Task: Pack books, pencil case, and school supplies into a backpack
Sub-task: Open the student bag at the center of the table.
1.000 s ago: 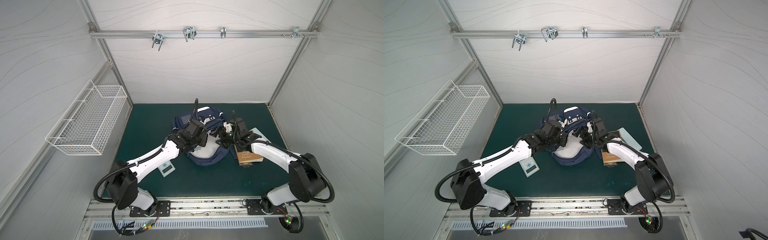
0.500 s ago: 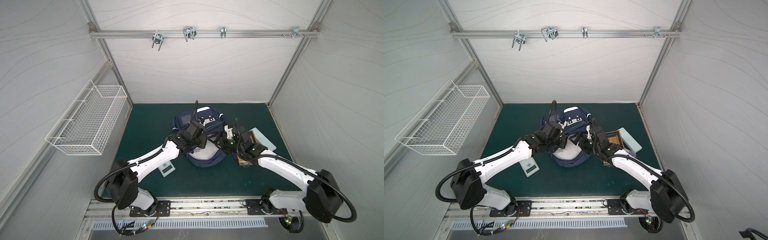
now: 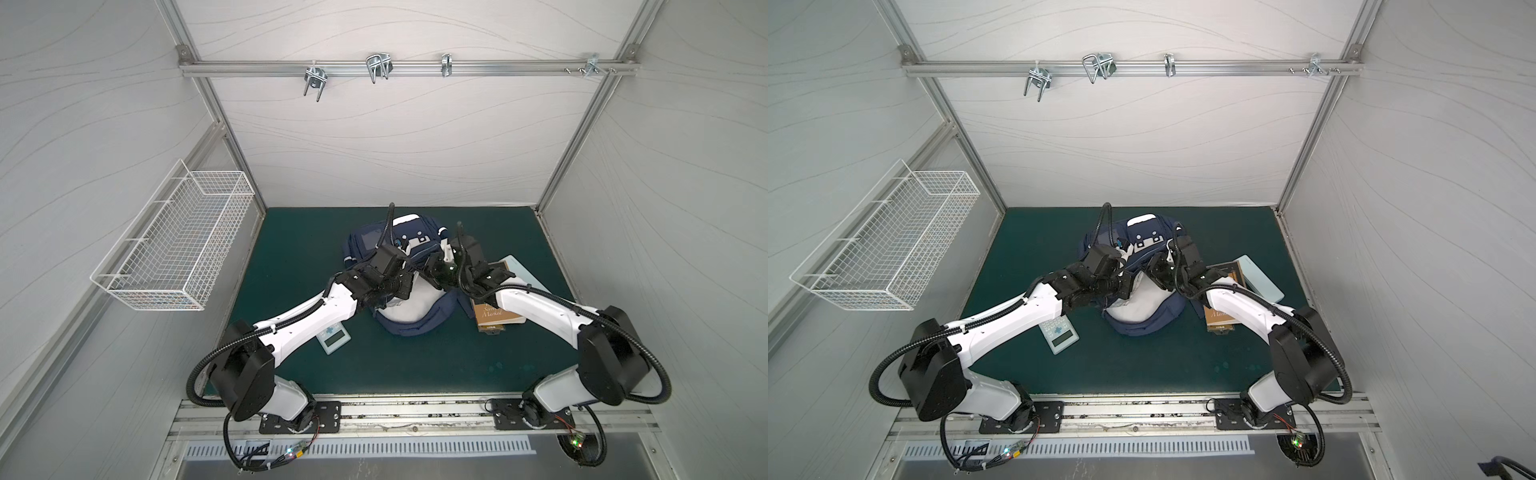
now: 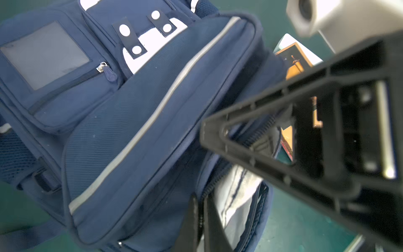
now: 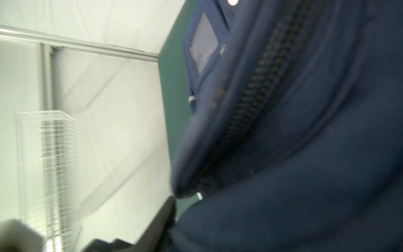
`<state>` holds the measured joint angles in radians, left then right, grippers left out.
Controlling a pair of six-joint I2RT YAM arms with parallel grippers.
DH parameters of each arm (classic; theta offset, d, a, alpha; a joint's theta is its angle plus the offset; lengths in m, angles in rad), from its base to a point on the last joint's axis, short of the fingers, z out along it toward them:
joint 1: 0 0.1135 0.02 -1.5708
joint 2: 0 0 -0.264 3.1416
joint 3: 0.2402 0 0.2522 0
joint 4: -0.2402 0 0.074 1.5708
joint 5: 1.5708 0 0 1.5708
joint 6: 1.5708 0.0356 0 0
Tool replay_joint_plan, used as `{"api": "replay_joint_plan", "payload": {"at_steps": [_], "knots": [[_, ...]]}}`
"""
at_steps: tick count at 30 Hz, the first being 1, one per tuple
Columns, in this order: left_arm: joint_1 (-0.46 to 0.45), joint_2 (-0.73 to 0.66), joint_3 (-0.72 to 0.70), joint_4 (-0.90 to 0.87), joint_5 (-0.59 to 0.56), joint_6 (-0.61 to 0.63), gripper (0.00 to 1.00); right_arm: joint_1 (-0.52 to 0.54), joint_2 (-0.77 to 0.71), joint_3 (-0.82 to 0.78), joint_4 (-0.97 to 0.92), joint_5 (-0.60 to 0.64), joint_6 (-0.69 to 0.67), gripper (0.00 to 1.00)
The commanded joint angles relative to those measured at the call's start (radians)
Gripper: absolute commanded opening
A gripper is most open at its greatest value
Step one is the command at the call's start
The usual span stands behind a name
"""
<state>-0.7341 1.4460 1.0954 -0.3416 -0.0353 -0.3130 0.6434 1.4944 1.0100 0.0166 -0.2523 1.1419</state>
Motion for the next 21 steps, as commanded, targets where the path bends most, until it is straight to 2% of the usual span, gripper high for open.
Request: {"api": "replay_joint_plan", "payload": {"at_steps": [1,3,4,5,6,9,13,15,16,17,19,20,21], "knots": [[-0.028,-0.004,0.029,-0.01,-0.045,-0.008,0.46,-0.006,0.02,0.073,-0.04,-0.024,-0.008,0.3],[-0.068,0.0,0.03,-0.011,-0.115,0.014,0.6,-0.006,0.034,0.085,-0.049,-0.045,-0.014,0.25],[-0.087,0.002,0.033,-0.013,-0.154,0.025,0.79,-0.005,0.036,0.084,-0.049,-0.05,-0.014,0.23],[-0.099,0.009,0.038,-0.018,-0.19,0.029,0.93,-0.006,0.036,0.081,-0.046,-0.055,-0.013,0.22],[-0.103,0.018,0.043,-0.023,-0.234,0.027,0.98,-0.005,0.034,0.077,-0.044,-0.057,-0.011,0.21],[-0.103,0.07,0.091,-0.082,-0.374,0.008,0.99,-0.005,0.022,0.067,-0.038,-0.063,-0.002,0.2],[-0.103,0.143,0.148,-0.127,-0.471,0.008,0.96,-0.005,0.006,0.067,-0.039,-0.073,0.001,0.2],[-0.103,0.163,0.158,-0.129,-0.522,-0.001,0.89,-0.005,-0.002,0.07,-0.048,-0.076,-0.001,0.2],[-0.104,0.171,0.163,-0.129,-0.538,-0.003,0.8,-0.005,-0.006,0.069,-0.054,-0.073,-0.002,0.2],[-0.103,0.175,0.172,-0.133,-0.552,-0.006,0.68,-0.006,-0.011,0.066,-0.059,-0.072,-0.004,0.21],[-0.103,0.177,0.199,-0.159,-0.556,-0.011,0.36,-0.009,-0.021,0.06,-0.075,-0.067,-0.014,0.26],[-0.103,0.173,0.206,-0.163,-0.556,-0.01,0.27,-0.014,-0.026,0.058,-0.089,-0.065,-0.021,0.34],[-0.103,0.167,0.21,-0.16,-0.549,-0.006,0.18,-0.021,-0.038,0.058,-0.114,-0.061,-0.036,0.51]]}}
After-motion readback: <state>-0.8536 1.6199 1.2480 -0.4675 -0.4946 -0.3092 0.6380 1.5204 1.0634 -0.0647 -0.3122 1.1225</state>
